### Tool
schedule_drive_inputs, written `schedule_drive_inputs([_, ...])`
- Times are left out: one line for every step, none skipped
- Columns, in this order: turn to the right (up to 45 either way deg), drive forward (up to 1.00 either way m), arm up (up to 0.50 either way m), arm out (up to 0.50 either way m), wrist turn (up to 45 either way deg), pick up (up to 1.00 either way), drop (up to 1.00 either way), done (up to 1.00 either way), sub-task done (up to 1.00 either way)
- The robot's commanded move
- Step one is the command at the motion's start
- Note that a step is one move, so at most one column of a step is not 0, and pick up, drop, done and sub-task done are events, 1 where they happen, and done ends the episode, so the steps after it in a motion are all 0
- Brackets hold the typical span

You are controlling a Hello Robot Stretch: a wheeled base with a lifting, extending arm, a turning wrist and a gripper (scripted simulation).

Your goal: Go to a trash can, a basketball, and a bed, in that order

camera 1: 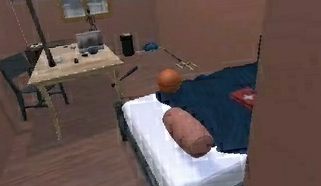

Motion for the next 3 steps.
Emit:
schedule_drive_inputs([0.0, 0.05, 0.0, 0.0, 0.0, 0.0, 0.0, 0.0, 0.0])
schedule_drive_inputs([-45.0, 0.0, 0.0, 0.0, 0.0, 0.0, 0.0, 0.0, 0.0])
schedule_drive_inputs([-15.0, 0.0, 0.0, 0.0, 0.0, 0.0, 0.0, 0.0, 0.0])
